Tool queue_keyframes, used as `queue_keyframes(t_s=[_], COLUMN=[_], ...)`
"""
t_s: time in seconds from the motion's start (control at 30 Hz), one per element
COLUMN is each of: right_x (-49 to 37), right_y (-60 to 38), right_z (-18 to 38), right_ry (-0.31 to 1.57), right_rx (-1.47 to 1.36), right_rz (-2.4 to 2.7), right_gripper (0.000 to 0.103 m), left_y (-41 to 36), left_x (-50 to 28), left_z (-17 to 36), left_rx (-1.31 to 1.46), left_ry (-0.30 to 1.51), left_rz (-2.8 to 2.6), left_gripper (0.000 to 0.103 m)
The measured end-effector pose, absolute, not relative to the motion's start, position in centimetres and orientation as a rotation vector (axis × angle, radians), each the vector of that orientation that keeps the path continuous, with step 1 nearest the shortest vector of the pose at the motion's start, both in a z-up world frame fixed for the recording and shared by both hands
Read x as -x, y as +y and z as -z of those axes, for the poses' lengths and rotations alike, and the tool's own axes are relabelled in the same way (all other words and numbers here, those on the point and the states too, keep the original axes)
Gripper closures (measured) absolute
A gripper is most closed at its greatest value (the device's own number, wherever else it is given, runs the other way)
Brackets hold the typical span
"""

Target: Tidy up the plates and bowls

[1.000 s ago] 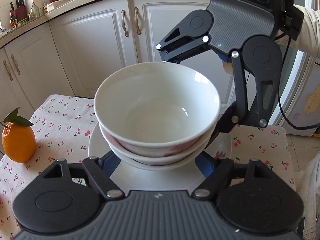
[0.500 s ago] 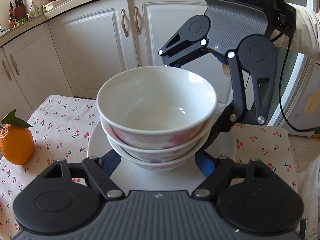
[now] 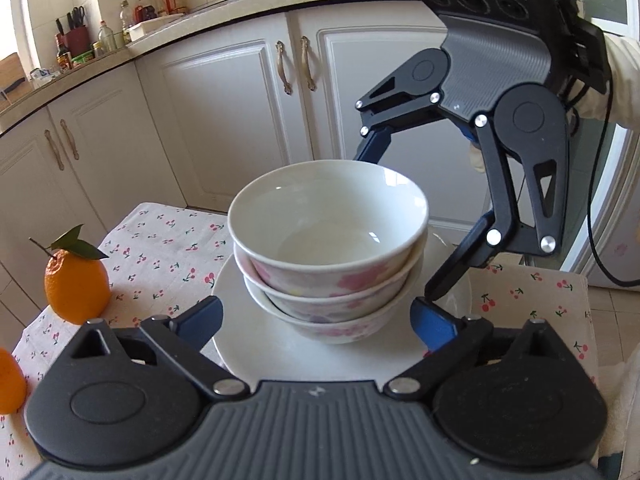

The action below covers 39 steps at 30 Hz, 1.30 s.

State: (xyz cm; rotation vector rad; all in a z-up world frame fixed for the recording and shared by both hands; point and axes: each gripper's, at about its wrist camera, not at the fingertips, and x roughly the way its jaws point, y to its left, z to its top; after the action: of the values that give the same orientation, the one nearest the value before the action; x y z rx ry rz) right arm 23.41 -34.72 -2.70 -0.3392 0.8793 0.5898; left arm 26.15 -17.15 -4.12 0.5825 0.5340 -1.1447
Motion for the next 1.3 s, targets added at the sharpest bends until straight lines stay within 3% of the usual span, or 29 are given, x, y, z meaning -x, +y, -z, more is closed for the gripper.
queue_keyframes(t_s=[0.23, 0.8, 1.3], right_x=[-20.3, -10.6, -8.3], right_y=[-32.9, -28.7, -27.2], right_z=[0.9, -1.7, -3.3], right_ry=[0.880, 0.761, 0.683], right_rx=[0.370, -0.006, -0.001], right_rz=[-0.342, 0.191, 0.238], right_gripper=[0.000, 0.000, 0.000], left_y=[-14.3, -9.9, -9.3], left_x=[-21.5, -14.1, -12.5], left_z=[1.9, -1.9, -2.3], left_rx=[-0.509, -0.150, -0.124], left_ry=[0.412, 0.568, 0.591], left_rz=[0.987, 0.407, 0.334], left_gripper=[0.000, 0.001, 0.001])
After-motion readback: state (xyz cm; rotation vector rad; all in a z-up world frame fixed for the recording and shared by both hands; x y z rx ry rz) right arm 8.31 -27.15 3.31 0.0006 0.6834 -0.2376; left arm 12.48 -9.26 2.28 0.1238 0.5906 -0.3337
